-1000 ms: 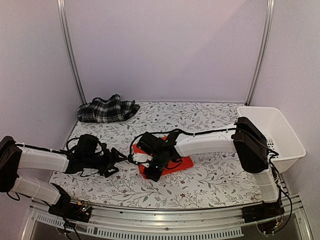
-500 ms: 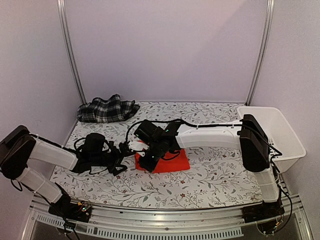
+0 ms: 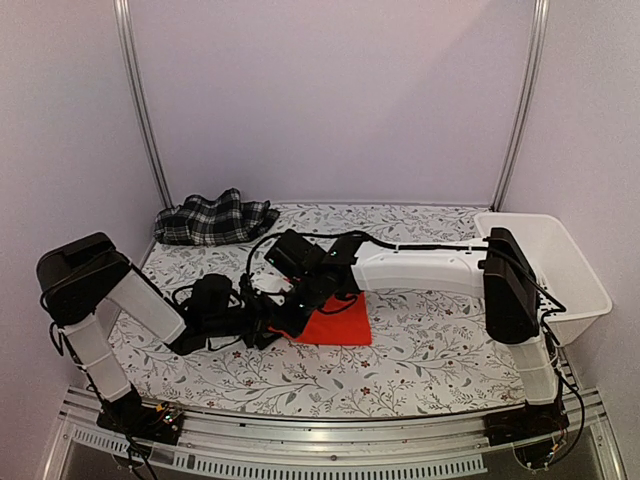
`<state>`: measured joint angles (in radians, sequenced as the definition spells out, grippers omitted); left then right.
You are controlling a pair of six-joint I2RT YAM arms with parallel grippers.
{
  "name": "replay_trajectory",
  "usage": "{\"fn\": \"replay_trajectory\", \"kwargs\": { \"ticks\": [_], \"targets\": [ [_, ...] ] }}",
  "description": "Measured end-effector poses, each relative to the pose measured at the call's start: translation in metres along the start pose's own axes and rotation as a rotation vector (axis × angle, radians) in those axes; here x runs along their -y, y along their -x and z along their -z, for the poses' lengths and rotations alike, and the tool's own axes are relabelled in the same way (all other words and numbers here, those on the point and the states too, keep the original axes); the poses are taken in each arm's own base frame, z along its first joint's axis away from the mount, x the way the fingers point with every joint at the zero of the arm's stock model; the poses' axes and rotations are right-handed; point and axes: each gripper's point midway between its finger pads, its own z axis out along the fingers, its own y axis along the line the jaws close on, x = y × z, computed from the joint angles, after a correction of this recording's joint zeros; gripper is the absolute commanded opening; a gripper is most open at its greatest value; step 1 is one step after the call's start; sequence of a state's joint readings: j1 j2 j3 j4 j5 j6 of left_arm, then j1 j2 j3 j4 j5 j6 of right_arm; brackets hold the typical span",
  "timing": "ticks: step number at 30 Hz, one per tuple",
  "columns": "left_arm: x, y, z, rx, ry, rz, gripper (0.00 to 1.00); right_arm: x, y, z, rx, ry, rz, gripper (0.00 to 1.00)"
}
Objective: Fold and stack the mixed laundry pile
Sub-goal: Pass from the right arm to the left
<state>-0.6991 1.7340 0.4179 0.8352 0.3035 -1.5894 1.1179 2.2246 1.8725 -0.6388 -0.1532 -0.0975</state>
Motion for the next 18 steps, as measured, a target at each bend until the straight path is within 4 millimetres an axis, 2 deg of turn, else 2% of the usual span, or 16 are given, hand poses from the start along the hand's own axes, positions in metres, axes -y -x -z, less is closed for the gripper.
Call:
{"fn": "replay_trajectory", "kwargs": {
  "ticks": [4,7,10,13,17,18],
  "targets": [
    [-0.004,0.003,-0.006,0.012,-0.002,0.034,0.17,-0.001,0.001,0.001,0.002,0.007,-0.007,0.09],
    [-0.005,0.006,-0.01,0.019,0.022,0.024,0.01,-0.002,0.001,0.002,0.002,0.012,-0.02,0.27],
    [0.0,0.013,-0.021,0.021,0.08,-0.034,0.0,0.006,-0.002,0.006,-0.005,0.005,-0.059,0.37],
    [0.019,0.027,-0.044,0.017,0.192,-0.167,0.0,0.033,-0.008,0.022,0.001,-0.024,-0.133,0.4],
    [0.062,0.054,-0.082,0.021,0.336,-0.423,0.0,0.079,-0.017,0.062,0.048,-0.072,-0.258,0.46],
    [0.067,0.06,-0.088,0.026,0.37,-0.481,0.0,0.09,-0.021,0.074,0.062,-0.086,-0.288,0.47]
  ]
}}
